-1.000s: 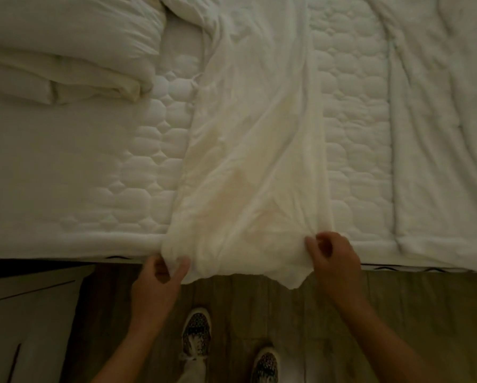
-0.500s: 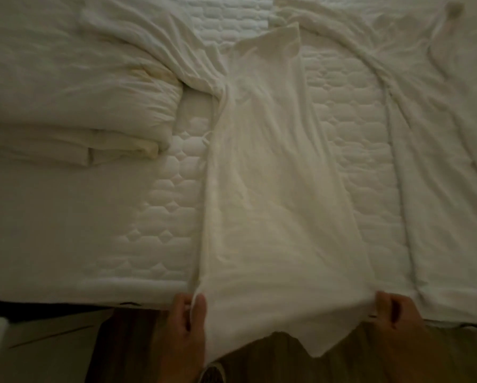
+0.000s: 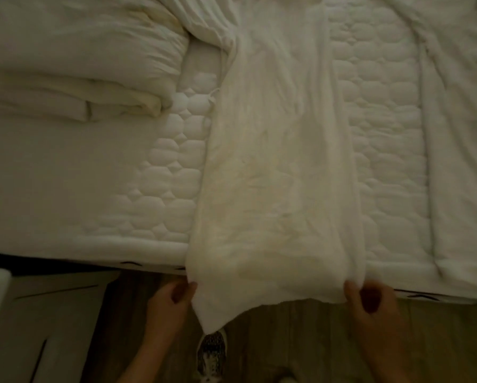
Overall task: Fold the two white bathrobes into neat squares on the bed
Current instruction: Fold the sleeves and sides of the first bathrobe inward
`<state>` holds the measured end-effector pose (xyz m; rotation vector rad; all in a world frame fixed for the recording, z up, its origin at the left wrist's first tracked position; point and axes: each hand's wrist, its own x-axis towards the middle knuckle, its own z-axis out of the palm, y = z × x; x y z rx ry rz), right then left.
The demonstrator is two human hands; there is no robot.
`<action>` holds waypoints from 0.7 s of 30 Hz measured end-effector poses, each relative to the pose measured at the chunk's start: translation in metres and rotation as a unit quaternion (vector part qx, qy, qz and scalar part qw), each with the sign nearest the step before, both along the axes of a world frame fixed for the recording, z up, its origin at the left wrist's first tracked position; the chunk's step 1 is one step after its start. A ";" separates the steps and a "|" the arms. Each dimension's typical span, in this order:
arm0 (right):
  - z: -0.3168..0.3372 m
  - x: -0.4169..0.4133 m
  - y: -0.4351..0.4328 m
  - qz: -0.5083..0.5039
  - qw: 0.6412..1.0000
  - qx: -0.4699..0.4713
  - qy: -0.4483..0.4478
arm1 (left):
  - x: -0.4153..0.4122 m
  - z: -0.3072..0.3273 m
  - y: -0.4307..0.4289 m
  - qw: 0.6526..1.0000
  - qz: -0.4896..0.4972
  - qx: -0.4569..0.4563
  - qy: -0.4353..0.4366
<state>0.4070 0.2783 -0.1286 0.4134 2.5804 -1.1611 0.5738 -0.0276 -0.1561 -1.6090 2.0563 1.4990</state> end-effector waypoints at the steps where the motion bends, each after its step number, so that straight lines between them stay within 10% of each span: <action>1: -0.010 0.006 0.001 -0.028 0.999 -0.013 -0.017 | 0.001 -0.006 0.001 1.000 -0.004 0.001 -0.012; 10: -0.071 0.010 0.004 0.007 0.982 -0.160 -0.097 | -0.032 -0.054 0.003 0.988 0.054 0.132 0.060; 21: -0.038 0.046 0.054 0.015 0.943 -0.117 -0.312 | 0.035 -0.020 0.030 0.955 0.120 0.269 0.038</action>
